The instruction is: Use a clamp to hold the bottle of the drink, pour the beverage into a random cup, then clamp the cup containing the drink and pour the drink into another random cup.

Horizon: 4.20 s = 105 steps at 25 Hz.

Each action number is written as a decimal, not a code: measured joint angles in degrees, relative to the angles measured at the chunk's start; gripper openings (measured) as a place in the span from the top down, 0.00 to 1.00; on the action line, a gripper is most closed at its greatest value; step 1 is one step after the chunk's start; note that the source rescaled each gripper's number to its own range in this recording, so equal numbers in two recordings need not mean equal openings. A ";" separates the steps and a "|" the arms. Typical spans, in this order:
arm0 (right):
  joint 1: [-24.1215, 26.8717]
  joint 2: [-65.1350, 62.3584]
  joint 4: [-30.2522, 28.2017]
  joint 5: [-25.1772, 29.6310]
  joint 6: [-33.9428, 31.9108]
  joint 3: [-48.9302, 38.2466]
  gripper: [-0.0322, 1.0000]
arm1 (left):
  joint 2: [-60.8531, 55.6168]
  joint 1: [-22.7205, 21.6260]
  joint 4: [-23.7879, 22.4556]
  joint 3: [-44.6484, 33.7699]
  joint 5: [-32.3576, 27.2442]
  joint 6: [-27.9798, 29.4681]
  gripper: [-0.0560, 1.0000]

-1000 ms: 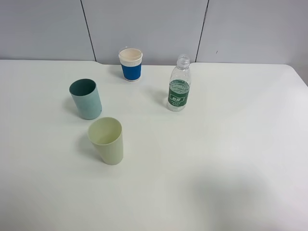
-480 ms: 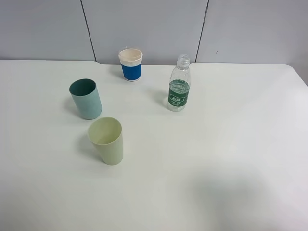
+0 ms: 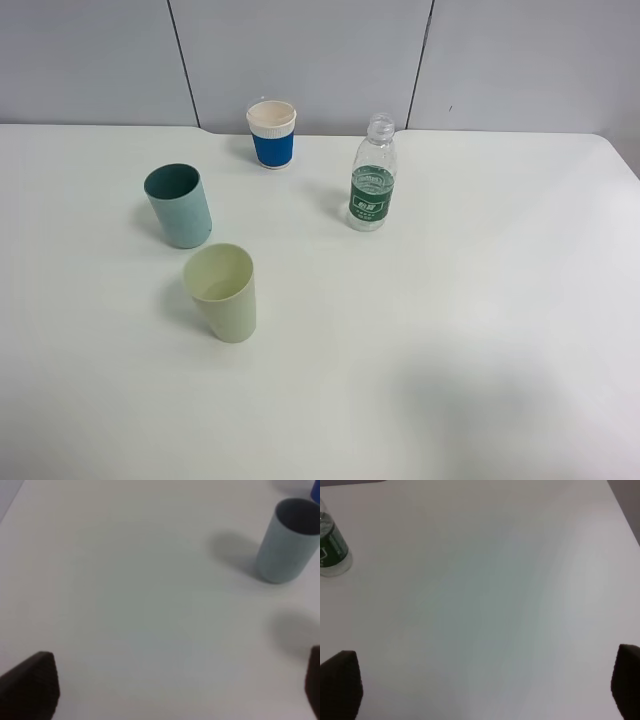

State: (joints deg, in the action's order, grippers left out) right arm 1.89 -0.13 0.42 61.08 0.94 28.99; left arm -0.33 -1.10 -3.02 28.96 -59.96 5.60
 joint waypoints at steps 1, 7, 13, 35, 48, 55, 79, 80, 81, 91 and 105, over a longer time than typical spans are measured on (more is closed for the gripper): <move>0.00 0.00 0.00 0.00 0.00 0.00 0.00 | 0.00 0.00 0.00 0.00 0.00 0.00 0.00; 0.00 0.00 0.00 0.00 0.00 0.00 0.00 | 0.00 0.00 0.00 0.00 0.00 0.00 0.00; 0.00 0.00 0.00 0.00 -0.05 0.00 0.00 | 0.00 0.00 0.00 0.00 0.00 0.00 0.00; 0.00 0.00 0.00 0.00 -0.05 0.00 0.00 | 0.00 0.00 0.00 0.00 0.00 0.00 0.00; 0.00 0.00 0.00 0.00 -0.05 0.00 0.00 | 0.00 0.00 -0.60 0.00 0.00 0.74 0.00; 0.00 0.00 0.00 0.00 -0.05 0.00 0.00 | 0.00 0.00 -1.09 0.00 0.00 1.00 0.00; 0.00 0.00 0.00 0.00 -0.05 0.00 0.00 | 12.74 6.70 -0.48 1.20 2.90 -1.46 0.00; 0.00 0.00 0.00 0.00 -0.05 0.00 0.00 | 14.25 7.76 -1.35 1.22 3.05 -1.52 0.00; 0.00 0.00 0.00 0.00 -0.05 0.00 0.00 | 15.71 9.04 -2.37 1.27 3.36 -1.52 0.00; 0.00 0.00 0.00 0.00 -0.05 0.00 0.00 | 29.50 20.20 -6.48 1.27 11.95 -2.62 0.00; 0.00 0.00 0.00 0.00 -0.05 0.00 0.00 | 43.06 34.66 0.90 -2.41 19.08 -16.54 0.00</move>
State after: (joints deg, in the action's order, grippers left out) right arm 1.89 -0.13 0.42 61.08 0.89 28.99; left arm 42.73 33.55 -2.12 26.54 -40.88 -10.93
